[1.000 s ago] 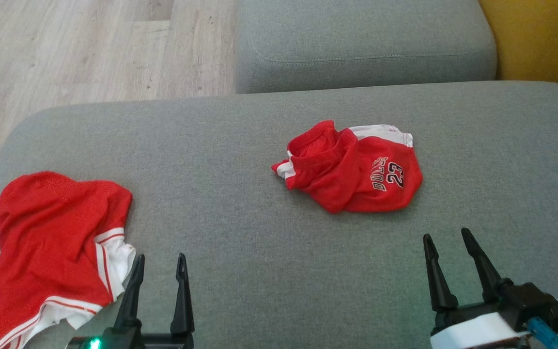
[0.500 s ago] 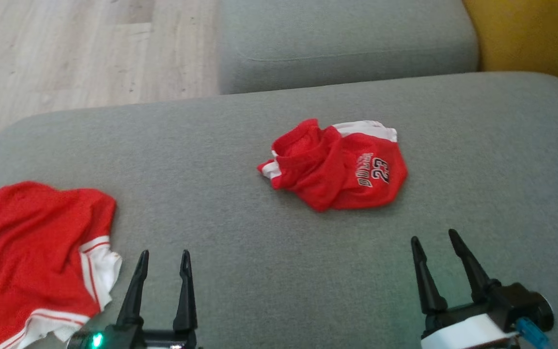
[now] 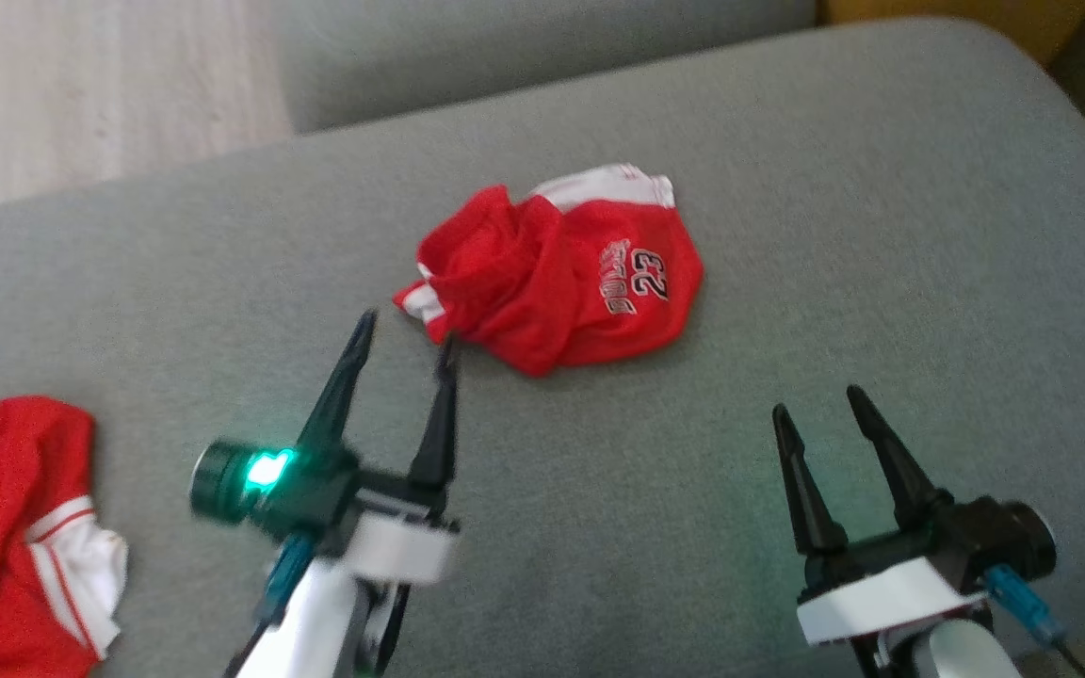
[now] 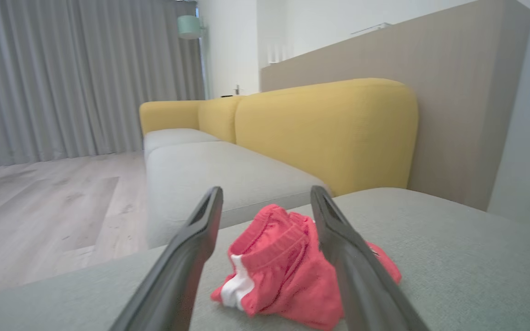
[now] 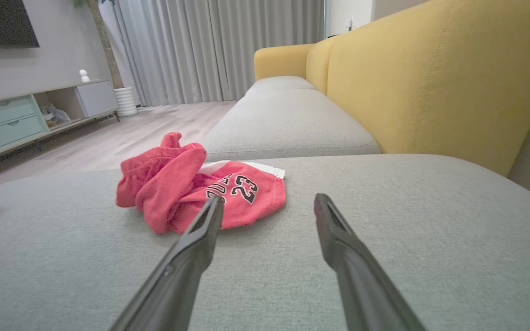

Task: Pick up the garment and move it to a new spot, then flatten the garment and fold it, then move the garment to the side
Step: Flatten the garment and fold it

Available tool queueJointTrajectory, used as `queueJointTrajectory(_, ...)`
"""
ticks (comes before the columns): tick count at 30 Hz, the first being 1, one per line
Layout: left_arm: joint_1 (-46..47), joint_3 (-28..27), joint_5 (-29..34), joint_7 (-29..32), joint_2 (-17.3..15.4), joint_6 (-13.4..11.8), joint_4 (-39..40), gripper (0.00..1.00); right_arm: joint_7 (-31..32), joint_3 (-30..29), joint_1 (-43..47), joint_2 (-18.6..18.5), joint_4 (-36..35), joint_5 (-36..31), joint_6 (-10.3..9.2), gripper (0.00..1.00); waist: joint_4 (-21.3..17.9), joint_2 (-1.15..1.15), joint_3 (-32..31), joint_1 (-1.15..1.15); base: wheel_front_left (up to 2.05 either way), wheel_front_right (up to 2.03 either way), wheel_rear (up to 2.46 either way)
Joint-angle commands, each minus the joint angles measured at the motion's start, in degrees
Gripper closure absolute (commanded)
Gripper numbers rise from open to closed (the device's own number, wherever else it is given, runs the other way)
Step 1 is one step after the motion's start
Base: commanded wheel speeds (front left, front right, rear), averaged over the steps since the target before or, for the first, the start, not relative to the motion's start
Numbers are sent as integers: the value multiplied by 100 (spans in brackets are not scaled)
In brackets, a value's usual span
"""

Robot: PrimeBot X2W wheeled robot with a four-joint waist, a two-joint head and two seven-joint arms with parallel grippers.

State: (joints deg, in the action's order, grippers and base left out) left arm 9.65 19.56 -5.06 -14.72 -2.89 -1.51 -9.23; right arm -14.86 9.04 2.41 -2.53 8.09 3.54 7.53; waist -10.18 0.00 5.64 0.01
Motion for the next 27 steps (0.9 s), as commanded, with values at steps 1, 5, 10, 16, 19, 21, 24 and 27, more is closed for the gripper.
queueJointTrajectory(1, 373, -77, 1, -28, 2, -7, 88, 0, -14, 144, -219, -35, -201, 33, -4, 0, -272, 0, 354, -1, 0, 0, 0)
queueJointTrajectory(5, 1270, 323, 40, -28, 2, 2, -411, 0, -14, 123, -397, -35, -244, 75, -4, 0, -401, 0, 797, -1, 0, 0, 0)
queueJointTrajectory(10, 2452, 745, 81, -28, 2, -35, -1309, 0, -14, 120, -644, -34, -327, 139, -4, 0, -446, 0, 1338, -1, 0, 0, 0)
queueJointTrajectory(16, 3587, 1111, -86, 144, 2, -219, -2442, 0, -14, 162, -837, -34, -321, 174, -4, 0, -439, 0, 1678, -1, 0, 0, 0)
queueJointTrajectory(19, 3904, 1259, -284, 519, 2, -311, -3020, 0, -14, 187, -904, -34, -313, 174, -4, 0, -431, 0, 1739, -1, 0, 0, 0)
queueJointTrajectory(21, 4004, 1367, -452, 742, 2, -281, -3302, 0, -14, 195, -942, -34, -304, 171, -4, 0, -426, 0, 1753, -1, 0, 0, 0)
queueJointTrajectory(24, 4000, 1535, -691, 1119, 2, -206, -3643, 0, -14, 172, -970, -34, -288, 166, -4, 0, -400, 0, 1725, -1, 0, 0, 0)
queueJointTrajectory(27, 3966, 1648, -802, 1361, 2, -205, -3889, 0, -14, 146, -962, -34, -277, 154, -4, 0, -362, 0, 1654, -1, 0, 0, 0)
